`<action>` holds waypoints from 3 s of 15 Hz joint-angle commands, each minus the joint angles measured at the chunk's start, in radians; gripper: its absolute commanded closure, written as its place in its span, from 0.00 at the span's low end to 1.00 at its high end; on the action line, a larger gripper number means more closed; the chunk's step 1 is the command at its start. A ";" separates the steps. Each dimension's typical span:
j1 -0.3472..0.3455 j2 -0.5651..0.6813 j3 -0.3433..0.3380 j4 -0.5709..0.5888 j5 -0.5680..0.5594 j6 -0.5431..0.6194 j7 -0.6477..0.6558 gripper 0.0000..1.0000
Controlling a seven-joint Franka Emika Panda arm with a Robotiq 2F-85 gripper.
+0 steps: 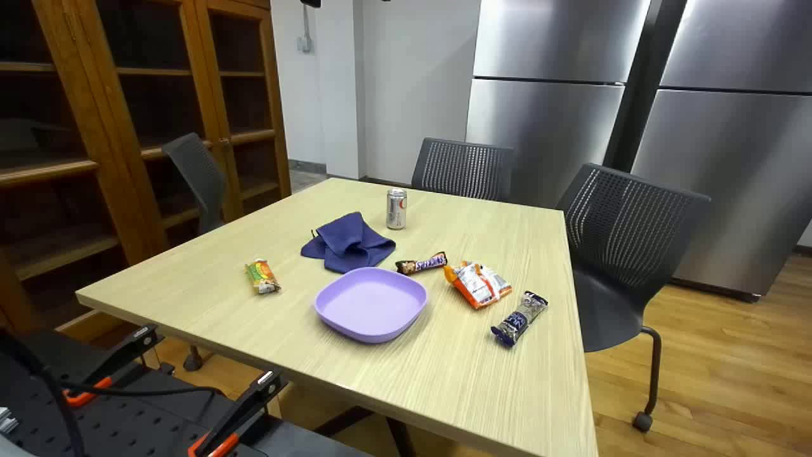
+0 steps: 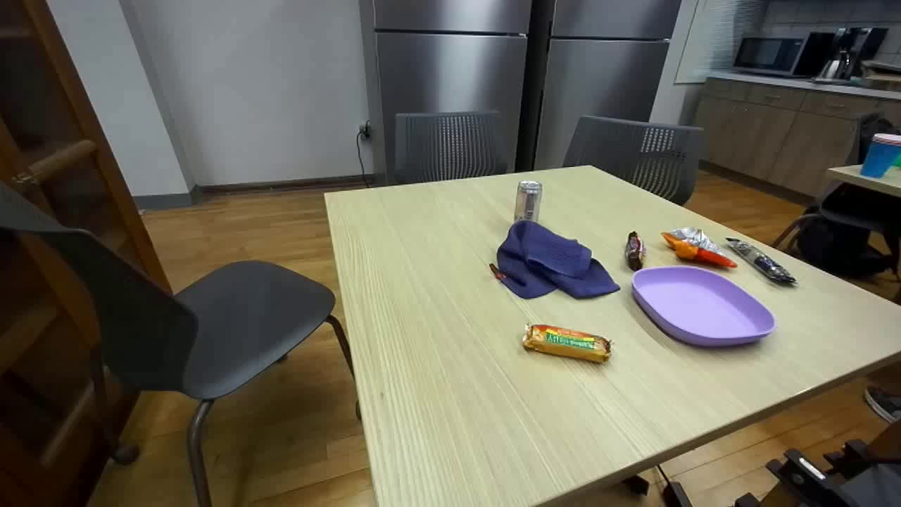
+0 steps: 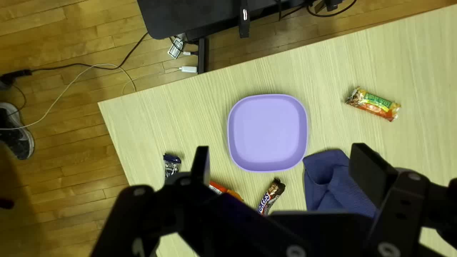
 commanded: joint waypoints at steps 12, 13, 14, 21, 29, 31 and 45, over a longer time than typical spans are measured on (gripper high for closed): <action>-0.007 0.033 0.001 0.009 -0.006 0.044 0.006 0.00; -0.007 0.047 0.001 0.011 -0.010 0.068 0.005 0.00; -0.005 0.062 -0.001 0.014 -0.009 0.084 0.001 0.00; -0.002 0.212 0.002 0.040 -0.003 0.242 0.004 0.00; -0.002 0.396 0.004 0.105 0.031 0.358 0.027 0.00; -0.001 0.437 0.007 0.121 0.047 0.384 0.032 0.00; 0.024 0.638 0.041 0.161 0.119 0.587 0.171 0.00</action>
